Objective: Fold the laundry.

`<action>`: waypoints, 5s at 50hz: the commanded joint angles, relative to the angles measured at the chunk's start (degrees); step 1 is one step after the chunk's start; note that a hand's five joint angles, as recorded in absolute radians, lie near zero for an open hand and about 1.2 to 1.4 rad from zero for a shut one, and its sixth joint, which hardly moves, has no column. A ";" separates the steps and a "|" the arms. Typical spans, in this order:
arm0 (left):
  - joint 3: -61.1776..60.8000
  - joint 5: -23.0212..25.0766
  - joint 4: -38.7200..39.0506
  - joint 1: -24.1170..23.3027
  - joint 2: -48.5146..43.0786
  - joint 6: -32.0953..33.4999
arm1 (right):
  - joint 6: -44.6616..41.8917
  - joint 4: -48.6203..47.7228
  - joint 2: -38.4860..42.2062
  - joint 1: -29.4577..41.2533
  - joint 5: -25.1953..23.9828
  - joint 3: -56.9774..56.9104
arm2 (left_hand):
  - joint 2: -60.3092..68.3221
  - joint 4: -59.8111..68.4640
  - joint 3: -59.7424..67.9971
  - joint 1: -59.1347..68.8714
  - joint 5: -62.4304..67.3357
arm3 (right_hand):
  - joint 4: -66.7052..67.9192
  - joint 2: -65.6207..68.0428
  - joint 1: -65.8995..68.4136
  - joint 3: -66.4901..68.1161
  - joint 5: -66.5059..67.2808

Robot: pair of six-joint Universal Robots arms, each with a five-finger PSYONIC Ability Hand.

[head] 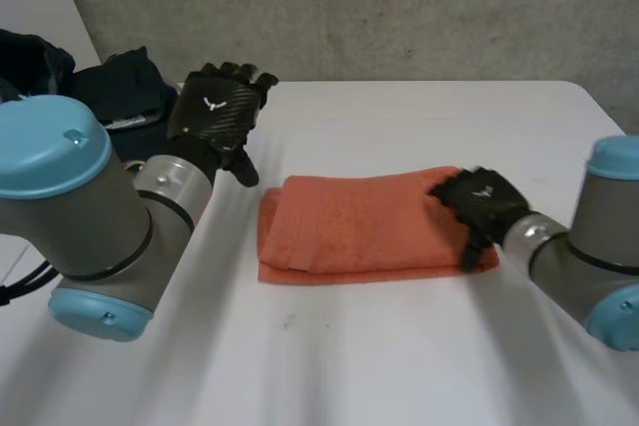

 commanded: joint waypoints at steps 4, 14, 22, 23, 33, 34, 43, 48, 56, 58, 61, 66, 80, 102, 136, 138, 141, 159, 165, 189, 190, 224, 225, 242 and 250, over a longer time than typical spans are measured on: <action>-0.54 0.00 -0.15 0.07 -0.60 -0.06 | -10.45 -6.24 2.01 -4.57 3.21 1.49 | -1.49 -1.49 -1.85 -1.16 -2.83 | 64.60 64.57 64.41 64.62 64.09; -3.08 0.00 -0.32 0.42 3.44 -0.06 | -4.57 -6.33 1.31 8.60 1.29 -10.73 | -1.49 -1.49 -1.85 -1.16 -2.83 | 64.60 64.57 64.41 64.62 64.09; -5.98 -0.09 -0.24 1.91 6.61 -0.23 | -3.95 -6.77 6.29 19.15 -16.72 -12.48 | -1.49 -1.49 -1.85 -1.16 -2.83 | 64.60 64.57 64.41 64.62 64.09; -6.25 -0.09 -0.23 2.00 6.70 -0.23 | -3.95 -6.59 7.53 19.69 -17.35 -12.75 | -1.49 -1.49 -1.85 -1.16 -2.83 | 64.60 64.57 64.41 64.62 64.09; -5.11 -0.70 -0.32 2.09 5.91 -0.76 | -0.53 -5.71 9.31 20.13 -5.58 -15.22 | -1.28 -1.28 -1.63 -0.95 -2.62 | -5.40 -5.43 -5.59 -5.38 -5.91; -4.67 -0.62 -0.32 1.83 5.73 -1.02 | 2.96 -5.71 8.17 19.43 -5.57 -14.60 | -1.28 -1.28 -1.63 -0.95 -2.61 | -5.40 -5.43 -5.59 -5.38 -5.91; 2.54 -0.88 -1.02 -2.30 -0.24 -3.13 | 25.75 -4.93 -3.44 8.28 0.31 -12.23 | -1.11 -1.11 -1.46 -0.78 -2.45 | -5.40 -5.43 -5.59 -5.38 -5.91; 2.89 -0.88 -1.11 -3.89 -0.95 -3.13 | 19.45 2.62 -1.33 3.17 -0.04 -11.88 | -1.11 -1.11 -1.46 -0.78 -2.45 | 7.28 7.24 7.08 7.29 6.76; 1.05 -0.79 -1.29 -3.98 -1.83 -3.22 | 6.08 5.37 -0.80 -5.00 0.05 -4.85 | -1.11 -1.11 -1.46 -0.78 -2.45 | 17.23 17.19 17.03 17.25 16.71; 0.78 -0.79 -1.29 -4.07 -1.92 -3.22 | 5.02 2.73 -0.36 -6.58 -0.39 -2.56 | -1.11 -1.11 -1.46 -0.78 -2.45 | 17.23 17.19 17.03 17.25 16.71; 0.61 -0.79 -1.29 -3.98 -2.18 -3.22 | 4.93 -0.16 -0.10 -7.99 -2.57 -0.63 | -1.11 -1.11 -1.46 -0.78 -2.45 | 17.23 17.19 17.03 17.25 16.71; 0.61 -0.79 -1.29 -3.98 -2.44 -3.31 | 4.84 -3.16 2.53 -8.43 -7.24 0.08 | -1.11 -1.11 -1.46 -0.78 -2.45 | 34.17 34.13 33.97 34.18 33.65; -1.94 -0.44 -1.20 -3.71 -1.92 -3.22 | 2.12 -3.16 4.03 -8.35 -6.98 -0.19 | -1.11 -1.11 -1.46 -0.78 -2.45 | 25.13 25.09 24.93 25.15 24.61; -2.73 -0.26 -1.20 -3.80 -1.56 -3.22 | 1.24 -3.60 1.31 -10.81 -6.72 3.86 | -1.27 -1.28 -1.63 -0.94 -2.61 | 23.96 23.92 23.76 23.98 23.44; -6.07 -0.53 -1.20 -0.29 5.38 -3.31 | -23.98 -6.24 7.71 22.67 -12.25 -6.07 | -1.28 -1.28 -1.63 -0.95 -2.61 | 64.60 64.57 64.41 64.62 64.09; -6.07 -0.53 -1.20 -0.20 5.38 -3.40 | -24.16 -6.15 8.25 23.12 -11.47 -6.42 | -1.28 -1.28 -1.63 -0.95 -2.61 | 64.60 64.57 64.41 64.62 64.09; -5.81 -0.62 -1.11 -0.02 5.20 -3.40 | -21.62 -6.33 7.37 23.03 -9.62 -6.78 | -1.28 -1.28 -1.63 -0.95 -2.61 | 6.15 6.12 5.96 6.17 5.64; 10.43 -1.49 -2.86 -8.44 -4.62 -8.92 | 28.29 -0.30 -11.00 3.02 -4.88 -3.08 | 0.23 0.23 -0.12 0.56 -1.10 | -5.40 -5.43 -5.59 -5.38 -5.91; 20.80 -1.76 -9.19 -14.87 -15.79 -11.83 | 28.31 8.16 -6.61 0.27 -4.17 -7.03 | 0.07 0.07 -0.29 0.40 -1.27 | -5.40 -5.43 -5.59 -5.38 -5.91; 23.46 -17.49 -19.22 -13.91 -29.34 -6.13 | 25.24 9.58 11.59 4.92 -11.03 -16.35 | 0.41 0.40 0.05 0.74 -0.93 | -5.40 -5.43 -5.59 -5.38 -5.91; 23.37 -17.40 -19.31 -13.91 -29.34 -5.25 | 23.75 9.93 12.11 5.01 -9.81 -16.79 | 0.24 0.24 -0.12 0.57 -1.10 | -5.40 -5.43 -5.59 -5.38 -5.91; 25.39 31.73 -22.47 -8.20 -8.51 -8.58 | 32.52 -4.65 -0.28 1.23 -7.16 6.24 | 0.57 0.57 0.22 0.90 -0.76 | -5.40 -5.43 -5.59 -5.38 -5.91; 25.30 31.73 -22.38 -8.28 -8.51 -8.58 | 32.88 -5.18 0.16 1.50 -7.16 6.06 | 0.57 0.57 0.22 0.90 -0.76 | -5.40 -5.43 -5.59 -5.38 -5.91; 25.04 29.97 -22.38 -8.37 -8.86 -8.58 | 32.53 -8.61 8.07 7.39 -6.46 -0.09 | 0.41 0.40 0.05 0.74 -0.93 | 7.44 7.40 7.24 7.45 6.92; 24.69 29.88 -22.47 -8.46 -9.12 -8.67 | 33.14 -8.70 10.10 7.47 -5.49 -5.28 | 0.41 0.40 0.05 0.74 -0.93 | 64.60 64.57 64.41 64.62 64.09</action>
